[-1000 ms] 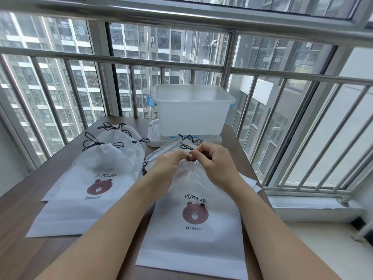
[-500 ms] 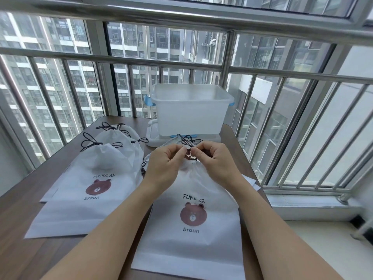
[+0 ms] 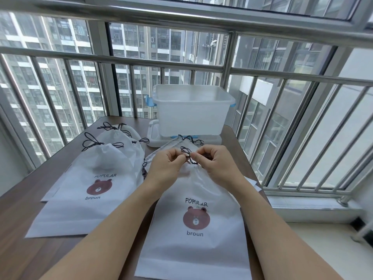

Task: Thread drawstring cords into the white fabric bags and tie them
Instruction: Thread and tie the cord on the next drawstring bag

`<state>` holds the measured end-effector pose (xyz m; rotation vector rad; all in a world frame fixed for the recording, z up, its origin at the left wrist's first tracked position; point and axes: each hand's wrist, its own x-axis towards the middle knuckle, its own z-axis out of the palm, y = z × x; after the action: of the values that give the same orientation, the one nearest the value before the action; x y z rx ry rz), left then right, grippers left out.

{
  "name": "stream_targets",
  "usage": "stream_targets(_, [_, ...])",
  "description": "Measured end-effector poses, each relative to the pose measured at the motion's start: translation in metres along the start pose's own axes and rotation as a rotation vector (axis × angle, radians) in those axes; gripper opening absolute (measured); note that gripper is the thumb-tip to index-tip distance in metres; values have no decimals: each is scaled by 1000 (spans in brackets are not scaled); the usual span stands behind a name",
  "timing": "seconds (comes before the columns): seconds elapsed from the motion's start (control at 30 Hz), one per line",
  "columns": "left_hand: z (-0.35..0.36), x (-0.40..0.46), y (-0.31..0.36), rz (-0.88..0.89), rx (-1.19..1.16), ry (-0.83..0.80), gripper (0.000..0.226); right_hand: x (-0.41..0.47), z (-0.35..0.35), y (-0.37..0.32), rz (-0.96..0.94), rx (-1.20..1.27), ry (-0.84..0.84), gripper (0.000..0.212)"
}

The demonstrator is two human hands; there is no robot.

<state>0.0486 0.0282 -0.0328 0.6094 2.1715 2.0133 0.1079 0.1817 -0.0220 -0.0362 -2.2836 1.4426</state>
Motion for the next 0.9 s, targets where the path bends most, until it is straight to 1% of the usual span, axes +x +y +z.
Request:
stream_targets(0.13, [1,-5,6,-21,-71,7,15,1,1,1,0,2,-40,21])
stream_targets(0.23, [2,-4,6,-41,-66,71,9,1,2,2,2,-7,-34,21])
stream_targets(0.3, [3,-5,7,-34,-19,138,22,1,3,2,11,-12,-34,21])
stream_targets(0.33, [3,-6,9,11,16,184,28,1,3,3,14,-15,-31,21])
stream_targets(0.4, [0,-9,12,223,146,270,33,1,2,3,14,-11,-21,22])
stream_targets(0.47, [-1,-11,12,459,315,255,31,2,2,2,9,11,-22,22])
stream_targets(0.5, [0,-12,12,530,373,230,28,1,2,1,6,27,-28,22])
stream_targets(0.6, [2,-13,12,603,411,180,22,0,1,-2,-7,94,-44,21])
stream_targets(0.67, [2,-14,13,571,378,156,22,0,0,-2,-20,130,-59,20])
stream_targets(0.77, [1,-14,14,438,266,109,24,-1,-1,-3,-34,139,-87,19])
stream_targets(0.9, [1,-14,13,286,96,-18,18,-1,-3,-2,-54,112,-76,16])
